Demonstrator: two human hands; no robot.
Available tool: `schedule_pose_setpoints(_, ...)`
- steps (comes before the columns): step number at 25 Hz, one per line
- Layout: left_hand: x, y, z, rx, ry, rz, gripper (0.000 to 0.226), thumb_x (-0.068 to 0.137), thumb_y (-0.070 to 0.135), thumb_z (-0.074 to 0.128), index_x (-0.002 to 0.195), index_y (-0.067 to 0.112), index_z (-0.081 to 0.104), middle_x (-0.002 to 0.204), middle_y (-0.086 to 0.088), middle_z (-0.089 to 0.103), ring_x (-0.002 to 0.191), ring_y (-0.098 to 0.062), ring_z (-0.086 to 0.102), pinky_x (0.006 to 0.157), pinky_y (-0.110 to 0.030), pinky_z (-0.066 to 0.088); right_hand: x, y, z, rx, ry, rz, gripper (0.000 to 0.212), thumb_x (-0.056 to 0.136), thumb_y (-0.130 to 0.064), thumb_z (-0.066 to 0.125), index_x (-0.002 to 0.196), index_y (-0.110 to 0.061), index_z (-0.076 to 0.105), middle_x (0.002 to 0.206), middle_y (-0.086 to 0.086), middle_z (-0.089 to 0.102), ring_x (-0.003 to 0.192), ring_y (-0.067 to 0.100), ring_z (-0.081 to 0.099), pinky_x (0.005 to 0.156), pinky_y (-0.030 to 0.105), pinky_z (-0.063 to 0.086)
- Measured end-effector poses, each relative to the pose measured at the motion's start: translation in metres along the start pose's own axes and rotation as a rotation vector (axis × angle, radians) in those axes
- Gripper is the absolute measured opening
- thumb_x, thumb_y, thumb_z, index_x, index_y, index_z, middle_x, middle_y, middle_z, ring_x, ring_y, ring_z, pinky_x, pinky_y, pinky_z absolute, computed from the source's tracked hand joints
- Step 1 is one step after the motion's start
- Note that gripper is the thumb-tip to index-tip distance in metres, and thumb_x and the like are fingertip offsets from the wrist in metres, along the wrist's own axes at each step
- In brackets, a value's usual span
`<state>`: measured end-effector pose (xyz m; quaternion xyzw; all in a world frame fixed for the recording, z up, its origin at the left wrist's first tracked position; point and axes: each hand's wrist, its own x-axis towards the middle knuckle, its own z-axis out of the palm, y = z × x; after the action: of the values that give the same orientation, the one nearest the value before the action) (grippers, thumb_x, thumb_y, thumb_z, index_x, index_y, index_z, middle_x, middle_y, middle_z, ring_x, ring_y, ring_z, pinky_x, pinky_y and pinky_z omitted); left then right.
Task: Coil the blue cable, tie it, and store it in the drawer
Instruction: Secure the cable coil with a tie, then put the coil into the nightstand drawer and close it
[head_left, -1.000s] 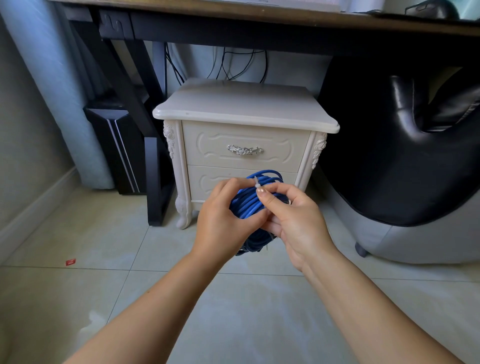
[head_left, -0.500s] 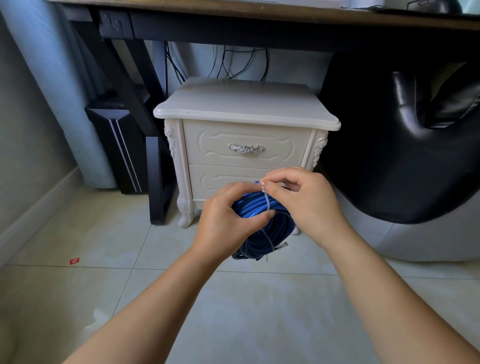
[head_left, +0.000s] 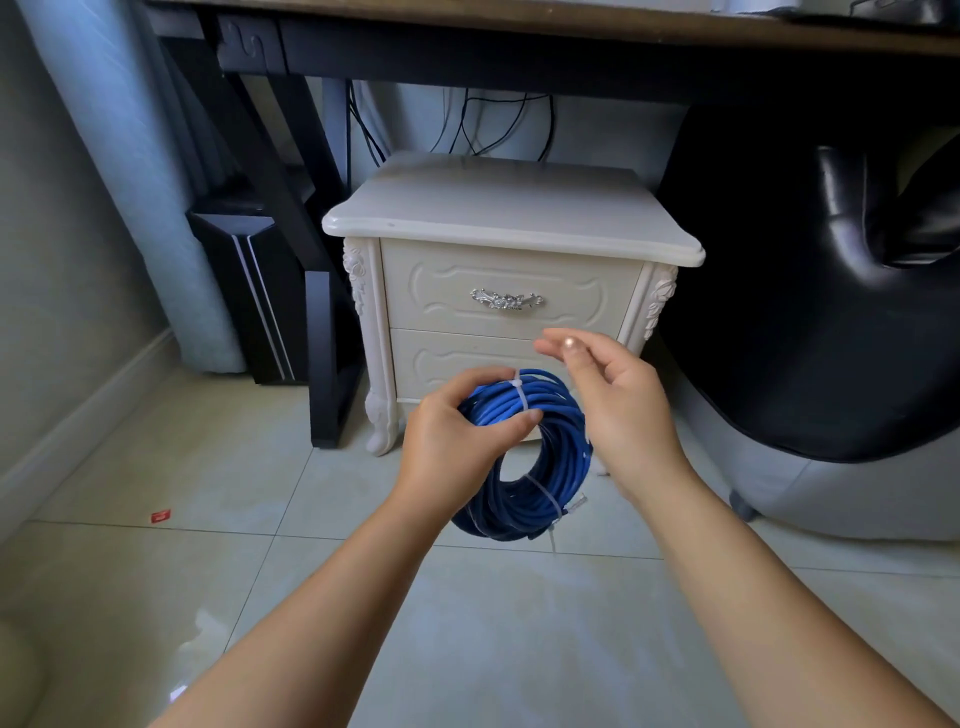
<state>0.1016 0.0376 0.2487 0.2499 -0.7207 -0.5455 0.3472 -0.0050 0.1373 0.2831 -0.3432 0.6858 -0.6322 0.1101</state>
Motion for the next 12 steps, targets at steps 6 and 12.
schedule_pose_setpoints(6,0.034,-0.018,-0.027,-0.176,0.238,-0.170,0.037,0.069,0.033,0.088,0.102,0.039,0.072,0.102,0.013,0.071,0.097,-0.013,0.068,0.089,-0.038,0.057,0.087,0.065,0.011,-0.437,-0.105,0.141,0.039,0.105,-0.016,0.036,0.142,-0.017,0.047,0.150,0.001,0.044,0.136,0.015,0.042,0.102,0.019,0.027)
schedule_pose_setpoints(12,0.052,-0.036,-0.053,-0.355,0.252,-0.266,0.046,0.066,0.028,0.090,0.109,0.032,0.073,0.107,0.001,0.074,0.098,-0.020,0.071,0.089,-0.037,0.056,0.171,0.081,0.050,-0.781,-0.259,-0.009,0.049,0.098,-0.001,0.036,0.144,-0.016,0.043,0.155,0.004,0.032,0.139,0.026,0.035,0.112,0.030,0.025)
